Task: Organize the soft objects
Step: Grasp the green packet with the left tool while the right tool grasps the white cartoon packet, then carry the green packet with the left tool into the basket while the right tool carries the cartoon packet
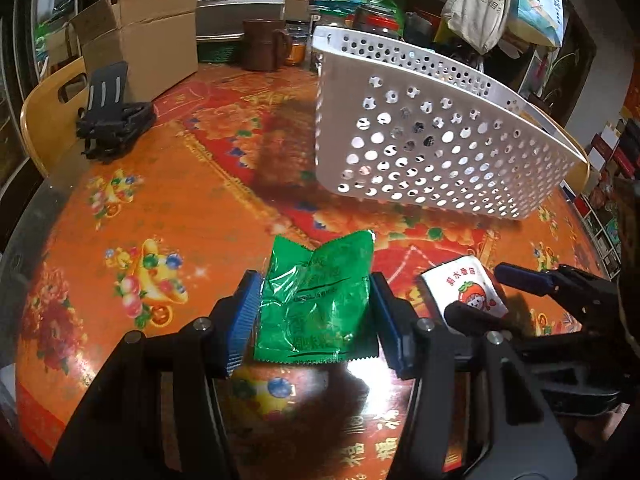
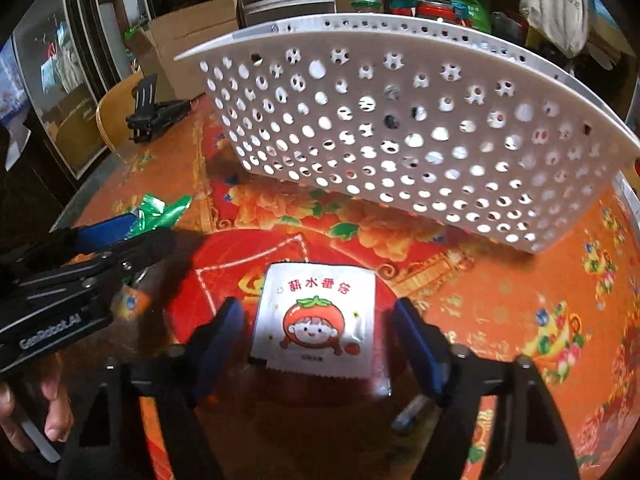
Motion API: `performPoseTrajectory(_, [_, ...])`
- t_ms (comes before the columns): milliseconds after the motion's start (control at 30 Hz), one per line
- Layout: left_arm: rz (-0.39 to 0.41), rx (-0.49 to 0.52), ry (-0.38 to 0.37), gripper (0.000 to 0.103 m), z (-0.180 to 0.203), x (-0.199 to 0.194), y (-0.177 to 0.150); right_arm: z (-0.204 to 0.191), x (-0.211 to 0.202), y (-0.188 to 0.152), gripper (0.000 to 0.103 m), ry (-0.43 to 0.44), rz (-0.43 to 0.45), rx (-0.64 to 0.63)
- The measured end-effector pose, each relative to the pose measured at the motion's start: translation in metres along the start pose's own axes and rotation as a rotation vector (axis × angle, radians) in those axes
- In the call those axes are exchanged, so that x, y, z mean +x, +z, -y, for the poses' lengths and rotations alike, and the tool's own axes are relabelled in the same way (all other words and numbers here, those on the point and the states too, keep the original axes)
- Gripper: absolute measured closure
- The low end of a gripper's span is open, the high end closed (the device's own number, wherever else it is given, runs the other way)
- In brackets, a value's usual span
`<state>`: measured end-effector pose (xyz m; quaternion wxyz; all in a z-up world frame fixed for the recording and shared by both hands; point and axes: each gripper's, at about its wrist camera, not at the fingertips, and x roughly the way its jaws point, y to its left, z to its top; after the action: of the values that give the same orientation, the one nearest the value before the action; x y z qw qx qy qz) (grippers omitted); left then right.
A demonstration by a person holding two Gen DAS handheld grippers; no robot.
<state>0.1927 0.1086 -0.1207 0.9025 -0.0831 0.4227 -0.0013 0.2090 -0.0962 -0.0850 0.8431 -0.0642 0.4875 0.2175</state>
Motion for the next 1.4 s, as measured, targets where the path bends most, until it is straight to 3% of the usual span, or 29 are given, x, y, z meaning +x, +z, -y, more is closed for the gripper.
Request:
performPoseTrajectory(200, [0.001,-0.015,-0.005,0.051,-0.004,0.002,-0.001,-0.011,0.004,0.0,0.051,-0.065,-0.005,-0.044])
performPoseTrajectory(467, [-0.004,-0.022,-0.001,0.051,-0.003,0.002,-0.003,-0.015,0.001,-0.007,0.062,-0.081,0.03,-0.085])
performPoseTrajectory(533, [-0.005,-0.023,0.001,0.051,-0.002,0.002,-0.003,-0.016,-0.003,-0.01,0.074,-0.07,0.035,-0.097])
performPoseTrajectory(633, [-0.006,-0.017,0.002,0.051,0.002,0.001,-0.004,-0.017,-0.005,-0.013,0.083,-0.057,0.042,-0.099])
performPoseTrajectory(933, [0.038,0.006,-0.028,0.051,0.02,-0.021,-0.006,0.007,-0.052,-0.028,0.086,0.012,0.131,-0.022])
performPoseTrajectory(1400, [0.184,0.093,-0.07,0.051,0.068,-0.118,-0.005,0.038,-0.157,-0.042,0.086,0.043,0.32,0.034])
